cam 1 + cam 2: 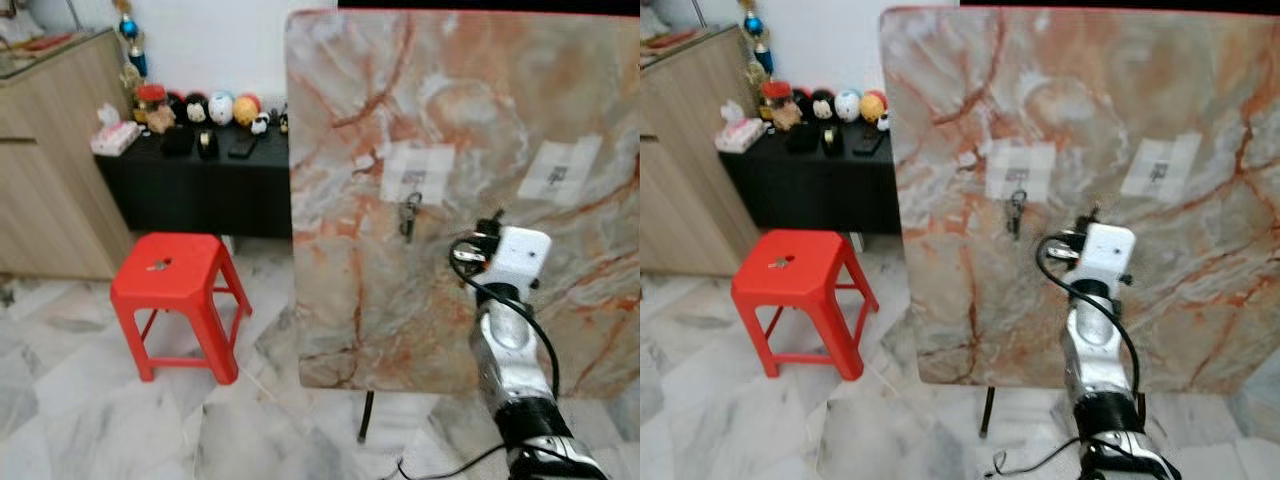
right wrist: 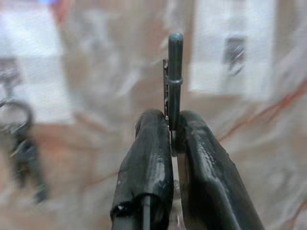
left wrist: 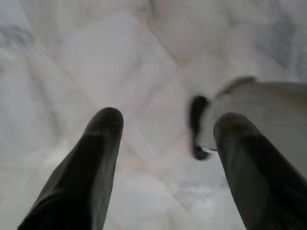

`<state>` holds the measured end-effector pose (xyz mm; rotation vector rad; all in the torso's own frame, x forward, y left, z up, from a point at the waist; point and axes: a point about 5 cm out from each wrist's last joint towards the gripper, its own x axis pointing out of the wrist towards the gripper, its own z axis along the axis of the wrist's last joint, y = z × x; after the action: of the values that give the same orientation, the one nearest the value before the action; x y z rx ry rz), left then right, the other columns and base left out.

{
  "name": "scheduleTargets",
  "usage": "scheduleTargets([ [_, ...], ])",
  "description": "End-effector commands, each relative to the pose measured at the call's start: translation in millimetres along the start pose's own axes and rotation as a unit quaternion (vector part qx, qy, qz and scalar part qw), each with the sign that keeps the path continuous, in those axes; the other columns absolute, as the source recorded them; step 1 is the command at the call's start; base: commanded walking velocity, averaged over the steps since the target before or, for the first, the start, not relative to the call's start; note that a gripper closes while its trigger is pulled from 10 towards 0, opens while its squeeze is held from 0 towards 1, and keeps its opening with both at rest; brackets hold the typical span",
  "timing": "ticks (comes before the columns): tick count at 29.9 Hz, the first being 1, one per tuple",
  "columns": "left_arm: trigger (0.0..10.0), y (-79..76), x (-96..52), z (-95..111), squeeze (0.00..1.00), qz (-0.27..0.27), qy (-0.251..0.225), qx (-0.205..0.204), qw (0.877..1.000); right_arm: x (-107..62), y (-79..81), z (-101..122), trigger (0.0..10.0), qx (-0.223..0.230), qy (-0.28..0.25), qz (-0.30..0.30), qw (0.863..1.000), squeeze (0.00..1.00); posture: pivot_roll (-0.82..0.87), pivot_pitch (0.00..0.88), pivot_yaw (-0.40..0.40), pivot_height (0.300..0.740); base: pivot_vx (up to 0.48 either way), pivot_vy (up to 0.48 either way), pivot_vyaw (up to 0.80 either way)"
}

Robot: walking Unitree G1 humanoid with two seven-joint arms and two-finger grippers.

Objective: Hang keys on a hook

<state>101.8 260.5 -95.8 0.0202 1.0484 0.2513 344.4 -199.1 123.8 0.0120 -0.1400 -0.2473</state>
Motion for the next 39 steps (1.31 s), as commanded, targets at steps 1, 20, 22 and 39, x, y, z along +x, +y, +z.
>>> scheduleTargets([
  [1, 10.0, 3.2, 0.6, 4.4, 0.00, 0.003, -0.006, 0.004, 1.000, 2.2, 7.8, 7.3, 10.0, 0.004, -0.011, 0.009, 1.000, 0.00, -0.03, 0.000, -0.032, 0.740, 0.000, -0.398, 0.00],
  [20, 10.0, -6.4, 1.1, 2.4, 0.00, 0.001, -0.007, 0.003, 1.000, -1.7, 20.8, 2.4, 10.0, 0.012, 0.000, 0.026, 1.000, 0.00, -0.03, 0.000, -0.025, 0.740, 0.000, -0.096, 0.00],
  [22, 10.0, -8.9, 1.4, 2.9, 0.00, -0.001, -0.008, 0.002, 1.000, -2.7, 23.6, 2.0, 10.0, 0.015, 0.000, 0.030, 0.999, 0.00, -0.03, 0.000, -0.023, 0.740, 0.000, 0.000, 0.00],
  [39, 10.0, 5.7, -0.3, 2.3, 0.00, 0.006, -0.004, 0.006, 1.000, -3.6, 26.5, -0.5, 10.0, 0.021, 0.007, 0.028, 0.999, 0.00, -0.02, 0.000, -0.019, 0.740, 0.000, 0.141, 0.00],
])
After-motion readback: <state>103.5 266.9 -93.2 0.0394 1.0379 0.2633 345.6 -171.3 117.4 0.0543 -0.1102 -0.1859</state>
